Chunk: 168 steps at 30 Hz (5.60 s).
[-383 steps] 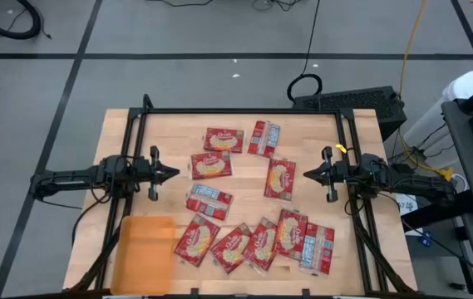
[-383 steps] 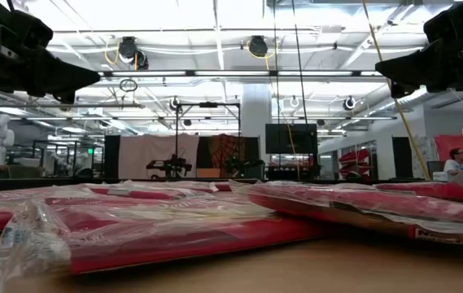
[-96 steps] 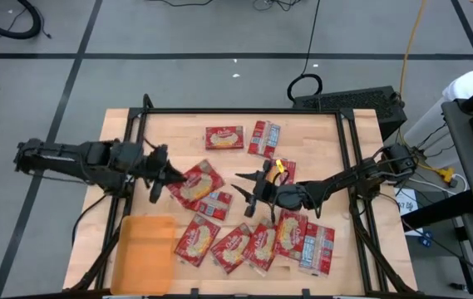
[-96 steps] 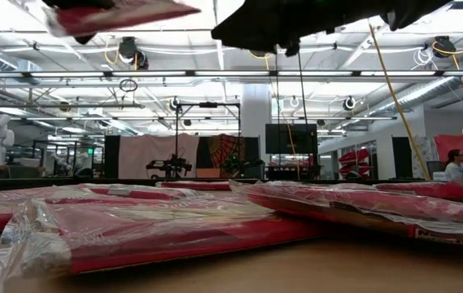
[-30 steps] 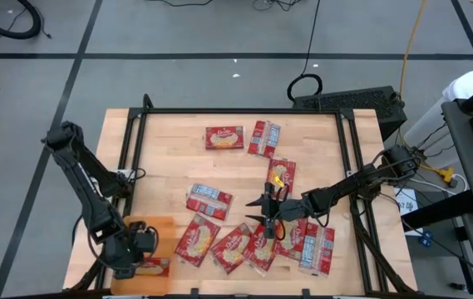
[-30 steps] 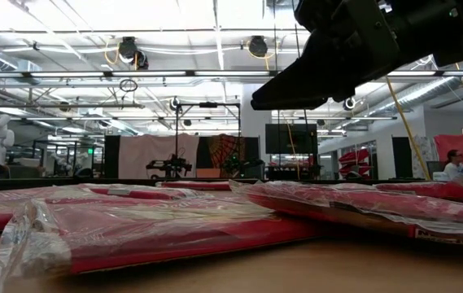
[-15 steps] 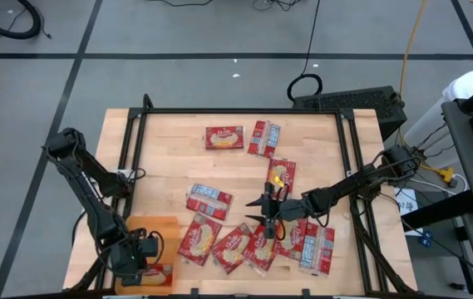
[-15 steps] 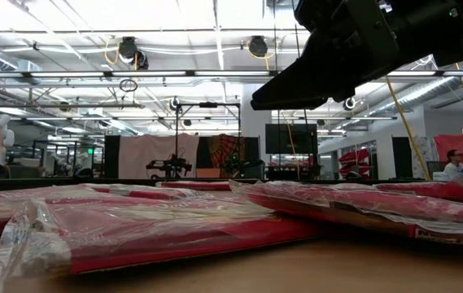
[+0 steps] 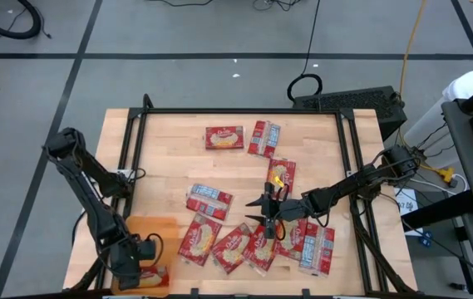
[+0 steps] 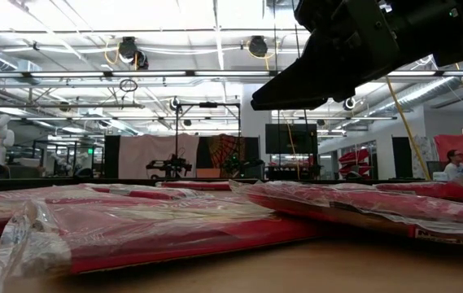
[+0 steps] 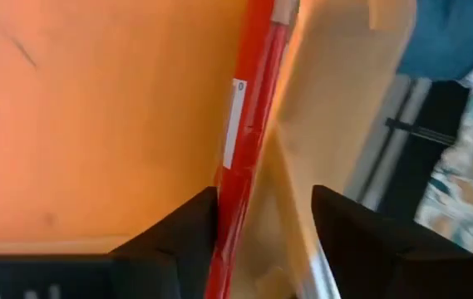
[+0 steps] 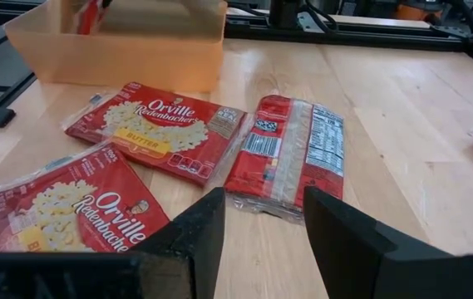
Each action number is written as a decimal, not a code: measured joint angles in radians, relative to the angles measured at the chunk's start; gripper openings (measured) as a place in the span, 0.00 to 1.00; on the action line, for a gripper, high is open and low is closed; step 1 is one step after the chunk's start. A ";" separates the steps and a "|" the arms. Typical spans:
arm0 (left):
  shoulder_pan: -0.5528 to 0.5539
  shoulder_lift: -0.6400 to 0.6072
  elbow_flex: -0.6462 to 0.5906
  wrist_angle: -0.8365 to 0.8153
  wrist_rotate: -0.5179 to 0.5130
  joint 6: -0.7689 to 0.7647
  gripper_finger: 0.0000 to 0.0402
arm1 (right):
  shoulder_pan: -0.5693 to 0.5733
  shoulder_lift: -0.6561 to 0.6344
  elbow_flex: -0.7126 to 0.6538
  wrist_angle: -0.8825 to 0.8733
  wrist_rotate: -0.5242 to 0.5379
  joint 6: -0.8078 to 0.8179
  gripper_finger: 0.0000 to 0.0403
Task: Sort popcorn bags into baskets
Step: Put the red popcorn bag into the orange bin
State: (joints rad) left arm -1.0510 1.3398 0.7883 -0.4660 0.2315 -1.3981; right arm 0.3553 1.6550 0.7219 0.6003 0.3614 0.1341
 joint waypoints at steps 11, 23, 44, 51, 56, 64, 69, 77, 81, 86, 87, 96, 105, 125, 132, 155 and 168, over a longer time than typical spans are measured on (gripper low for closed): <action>0.021 -0.121 0.000 -0.134 -0.053 0.047 0.53 | 0.000 0.000 0.000 0.001 0.001 -0.012 0.39; 0.260 -0.133 0.000 -0.448 -0.520 0.492 0.53 | -0.072 0.004 0.149 -0.258 -0.011 -0.073 0.50; 0.767 0.014 0.000 -0.280 -0.444 0.774 0.53 | -0.199 0.095 0.180 -0.181 -0.100 -0.176 0.57; 0.768 0.128 0.000 -0.267 -0.360 0.752 0.56 | -0.196 0.095 0.102 -0.103 -0.101 -0.182 0.57; 0.770 0.199 0.000 -0.182 -0.346 0.752 0.66 | -0.196 0.095 0.051 -0.044 -0.101 -0.209 0.57; 0.799 0.275 0.004 -0.156 -0.319 0.786 0.78 | -0.196 0.095 0.025 -0.040 -0.101 -0.199 0.57; 0.809 0.281 0.002 -0.118 -0.298 0.870 0.61 | -0.196 0.095 0.025 0.000 -0.101 -0.200 0.57; 0.844 0.282 0.002 -0.060 -0.319 0.901 0.14 | -0.167 0.095 0.025 0.054 -0.102 -0.199 0.57; 0.861 0.264 -0.001 -0.022 -0.355 0.918 0.03 | -0.145 0.095 0.025 0.053 -0.084 -0.204 0.57; 0.885 0.188 -0.004 -0.023 -0.402 0.931 0.03 | -0.101 0.095 0.025 0.042 0.012 -0.251 0.57; 0.886 0.168 -0.004 -0.028 -0.404 0.936 0.02 | -0.092 0.095 0.025 0.043 0.042 -0.263 0.57; 0.891 0.023 -0.002 0.005 -0.403 1.015 0.01 | -0.048 0.095 0.054 0.043 0.219 -0.414 0.59; 0.877 -0.006 -0.001 0.014 -0.284 1.084 0.01 | -0.038 0.095 0.076 0.032 0.311 -0.726 0.69; 0.867 -0.006 0.000 0.126 -0.179 1.158 0.10 | -0.068 0.095 0.076 0.137 0.133 -0.937 0.21; 0.866 -0.006 0.000 0.150 -0.207 1.157 0.19 | -0.068 0.095 0.074 0.114 0.140 -0.834 0.05; 0.664 -0.007 0.001 0.324 -0.657 1.153 0.67 | -0.061 0.095 0.075 0.053 0.037 0.116 0.04; 0.501 -0.007 0.001 0.524 -0.762 1.168 0.67 | 0.052 0.094 0.075 0.106 0.137 0.179 0.04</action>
State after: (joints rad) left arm -0.5501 1.3327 0.7891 0.0577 -0.5304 -0.2298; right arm 0.4069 1.7486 0.7967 0.7067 0.4981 0.3132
